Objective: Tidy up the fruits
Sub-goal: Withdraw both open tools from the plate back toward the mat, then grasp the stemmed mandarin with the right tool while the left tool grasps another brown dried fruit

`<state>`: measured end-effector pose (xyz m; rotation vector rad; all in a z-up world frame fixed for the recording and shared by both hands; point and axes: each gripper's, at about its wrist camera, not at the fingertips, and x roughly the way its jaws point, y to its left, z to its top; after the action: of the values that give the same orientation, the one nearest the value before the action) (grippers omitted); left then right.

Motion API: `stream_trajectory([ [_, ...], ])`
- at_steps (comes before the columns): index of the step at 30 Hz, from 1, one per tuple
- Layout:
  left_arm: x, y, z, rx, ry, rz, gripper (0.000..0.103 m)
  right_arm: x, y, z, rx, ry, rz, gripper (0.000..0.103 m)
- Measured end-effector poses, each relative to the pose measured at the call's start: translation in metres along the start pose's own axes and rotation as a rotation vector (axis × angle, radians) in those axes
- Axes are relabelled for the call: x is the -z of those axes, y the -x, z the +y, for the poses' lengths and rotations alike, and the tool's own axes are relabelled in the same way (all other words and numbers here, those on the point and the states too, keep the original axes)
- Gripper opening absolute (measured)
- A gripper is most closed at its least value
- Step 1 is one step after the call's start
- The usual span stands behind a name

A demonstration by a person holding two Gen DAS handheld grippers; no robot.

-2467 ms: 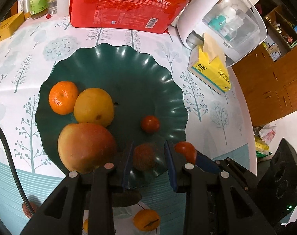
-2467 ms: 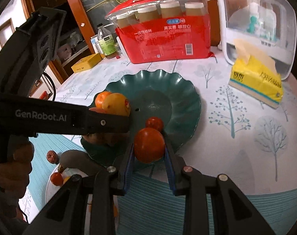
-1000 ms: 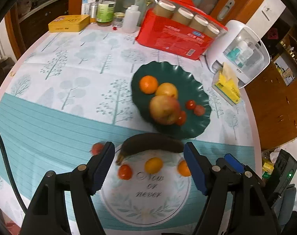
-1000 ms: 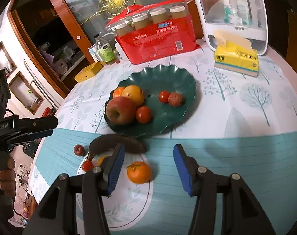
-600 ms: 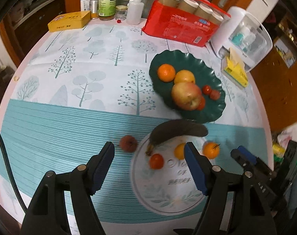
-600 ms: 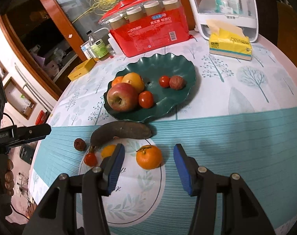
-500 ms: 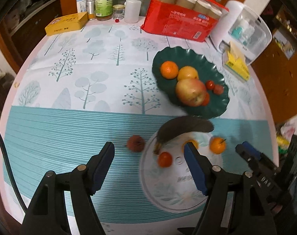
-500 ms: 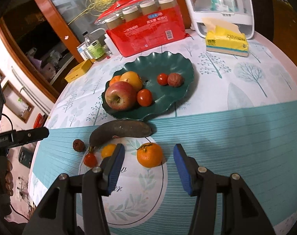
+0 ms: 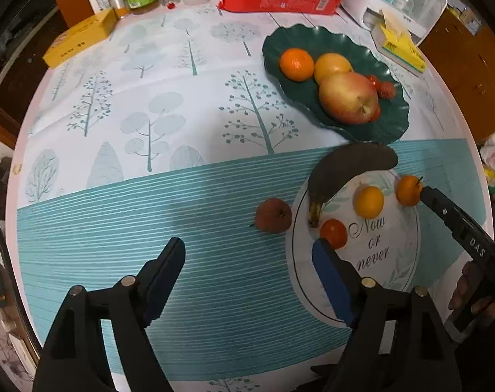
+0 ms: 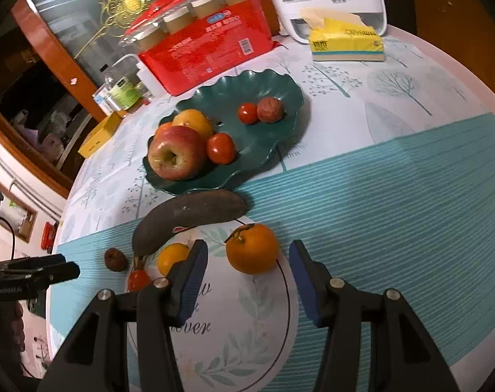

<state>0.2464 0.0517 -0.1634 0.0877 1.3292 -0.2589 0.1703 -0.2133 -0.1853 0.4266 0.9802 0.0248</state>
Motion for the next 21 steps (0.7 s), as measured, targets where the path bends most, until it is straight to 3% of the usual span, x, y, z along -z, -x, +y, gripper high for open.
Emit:
stream_trajectory([
  [15, -0.013, -0.041, 0.005, 0.078, -0.131, 0.016, 0.082, 0.014, -0.026, 0.013, 0.12, -0.072, -0.028, 0.052],
  [19, -0.015, -0.049, 0.003, 0.081, -0.178, 0.015, 0.07, 0.016, -0.027, 0.017, 0.179, -0.069, -0.046, 0.052],
  [21, -0.015, -0.052, 0.002, 0.094, -0.193, 0.013, 0.069, 0.016, -0.028, 0.018, 0.193, -0.064, -0.048, 0.052],
])
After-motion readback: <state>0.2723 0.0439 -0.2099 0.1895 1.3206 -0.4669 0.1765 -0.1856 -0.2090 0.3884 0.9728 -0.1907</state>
